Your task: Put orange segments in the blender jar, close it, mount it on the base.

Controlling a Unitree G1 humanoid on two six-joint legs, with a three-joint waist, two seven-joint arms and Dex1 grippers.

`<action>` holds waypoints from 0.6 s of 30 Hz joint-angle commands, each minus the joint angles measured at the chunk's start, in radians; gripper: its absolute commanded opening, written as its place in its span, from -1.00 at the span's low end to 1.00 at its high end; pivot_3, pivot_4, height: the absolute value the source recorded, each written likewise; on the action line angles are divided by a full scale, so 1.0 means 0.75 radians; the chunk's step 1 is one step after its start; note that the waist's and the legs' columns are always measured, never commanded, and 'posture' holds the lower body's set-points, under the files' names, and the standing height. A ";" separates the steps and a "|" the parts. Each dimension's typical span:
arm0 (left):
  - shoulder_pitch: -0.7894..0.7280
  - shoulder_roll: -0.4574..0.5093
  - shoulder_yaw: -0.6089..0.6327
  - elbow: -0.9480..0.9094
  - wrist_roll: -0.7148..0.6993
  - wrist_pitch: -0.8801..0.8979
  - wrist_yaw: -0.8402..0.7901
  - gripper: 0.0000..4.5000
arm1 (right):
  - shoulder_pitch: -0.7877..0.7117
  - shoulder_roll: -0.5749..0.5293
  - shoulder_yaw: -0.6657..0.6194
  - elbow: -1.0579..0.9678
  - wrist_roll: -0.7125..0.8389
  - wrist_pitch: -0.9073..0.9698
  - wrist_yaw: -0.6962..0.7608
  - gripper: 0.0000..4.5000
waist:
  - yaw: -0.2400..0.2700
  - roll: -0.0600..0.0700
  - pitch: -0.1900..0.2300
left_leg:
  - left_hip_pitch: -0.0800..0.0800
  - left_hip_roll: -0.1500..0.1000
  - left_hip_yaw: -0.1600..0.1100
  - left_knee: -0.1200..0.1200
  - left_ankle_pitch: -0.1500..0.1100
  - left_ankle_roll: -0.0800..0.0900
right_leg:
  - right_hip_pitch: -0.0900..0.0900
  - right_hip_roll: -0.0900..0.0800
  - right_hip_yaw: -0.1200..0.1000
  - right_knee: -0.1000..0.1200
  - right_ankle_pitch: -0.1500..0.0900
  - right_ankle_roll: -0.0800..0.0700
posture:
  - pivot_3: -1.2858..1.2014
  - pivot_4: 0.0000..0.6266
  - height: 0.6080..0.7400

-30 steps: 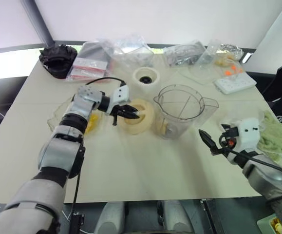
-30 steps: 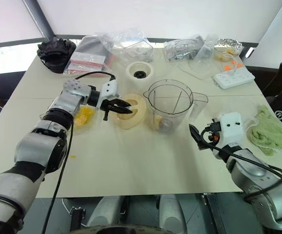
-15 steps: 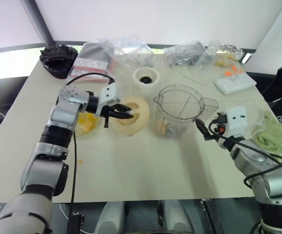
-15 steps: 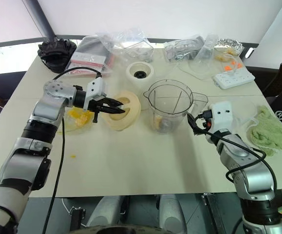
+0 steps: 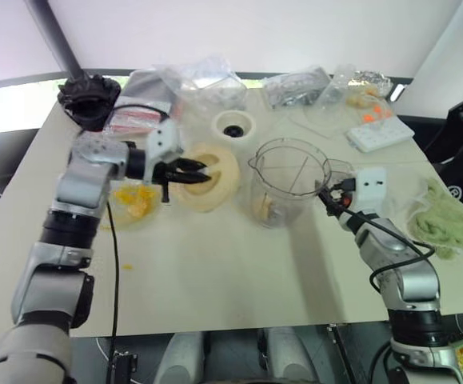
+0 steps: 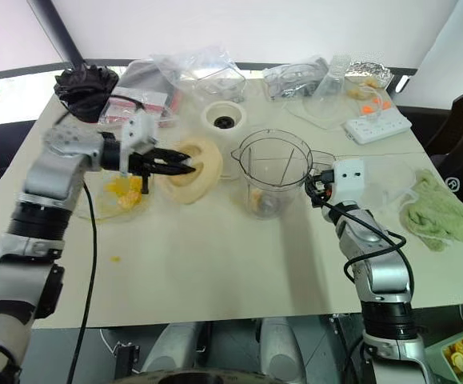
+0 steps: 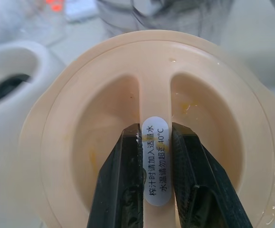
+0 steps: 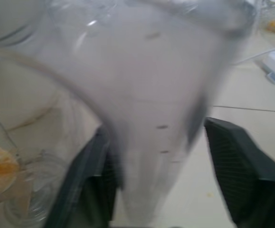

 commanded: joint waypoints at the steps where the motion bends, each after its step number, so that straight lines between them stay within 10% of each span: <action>1: -0.146 0.066 0.102 -0.037 -0.092 0.064 0.002 -0.89 | -0.030 0.021 -0.008 -0.069 -0.018 -0.014 0.006 0.24 | 0.000 0.000 0.000 | 0.001 0.000 0.000 0.000 0.000 0.000 | 0.000 0.000 0.000 0.001 0.000 0.000 | 0.03 -0.52 1.00; 6: -0.360 0.092 0.118 0.095 -0.123 0.055 -0.020 -0.89 | -0.042 0.052 0.015 -0.124 -0.031 0.002 0.012 0.24 | 0.000 0.000 0.000 | 0.003 -0.002 0.000 0.000 0.000 0.000 | 0.001 0.000 0.001 0.003 0.000 0.000 | 0.03 -0.52 1.00; 11: -0.517 0.053 0.109 0.205 -0.154 0.018 -0.063 -0.89 | -0.050 0.077 0.027 -0.127 -0.062 -0.013 0.013 -0.58 | -0.004 0.000 0.000 | 0.005 -0.002 0.001 0.000 0.000 0.000 | 0.001 0.001 0.002 0.006 -0.001 -0.001 | 0.03 -0.52 1.00; 18: -0.660 -0.099 0.069 0.310 -0.193 -0.007 -0.162 -0.89 | -0.077 0.129 0.037 -0.161 -0.052 0.035 0.024 -0.56 | -0.006 0.000 0.000 | 0.005 -0.002 0.002 0.000 0.000 0.000 | 0.001 0.001 0.002 0.006 -0.001 -0.001 | 0.03 -0.52 1.00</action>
